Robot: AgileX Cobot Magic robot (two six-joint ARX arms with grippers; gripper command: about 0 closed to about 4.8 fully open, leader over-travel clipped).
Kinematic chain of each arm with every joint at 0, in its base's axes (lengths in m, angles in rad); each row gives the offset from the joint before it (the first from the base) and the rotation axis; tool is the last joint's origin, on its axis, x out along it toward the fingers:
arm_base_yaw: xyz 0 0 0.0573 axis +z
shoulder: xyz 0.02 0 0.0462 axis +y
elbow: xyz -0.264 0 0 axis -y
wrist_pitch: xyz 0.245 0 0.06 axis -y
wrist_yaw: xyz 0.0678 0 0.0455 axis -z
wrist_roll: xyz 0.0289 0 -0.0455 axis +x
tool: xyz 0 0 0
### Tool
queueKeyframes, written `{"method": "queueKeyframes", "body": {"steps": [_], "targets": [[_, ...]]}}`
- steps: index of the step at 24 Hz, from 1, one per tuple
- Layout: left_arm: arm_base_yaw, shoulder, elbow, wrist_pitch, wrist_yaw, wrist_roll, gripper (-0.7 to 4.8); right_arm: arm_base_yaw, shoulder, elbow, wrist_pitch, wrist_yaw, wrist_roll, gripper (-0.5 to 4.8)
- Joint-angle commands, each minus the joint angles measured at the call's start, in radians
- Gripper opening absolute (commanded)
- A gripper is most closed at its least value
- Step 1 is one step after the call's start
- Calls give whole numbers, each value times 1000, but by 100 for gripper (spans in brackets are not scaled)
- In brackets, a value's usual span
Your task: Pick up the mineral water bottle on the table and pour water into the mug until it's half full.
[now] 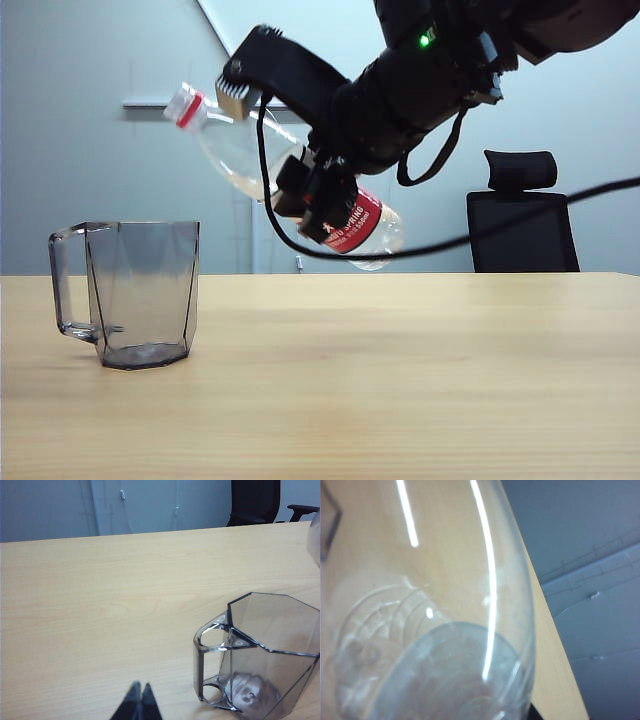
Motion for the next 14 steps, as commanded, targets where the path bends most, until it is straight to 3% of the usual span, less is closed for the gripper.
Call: {"method": "queueKeyframes", "body": {"steps": [1, 14], "targets": [[0, 1, 3, 10, 1, -3, -2, 6, 5, 17, 55, 14, -122, 250], [0, 1, 3, 10, 1, -3, -2, 6, 21, 19, 113, 25, -312, 247]]}}
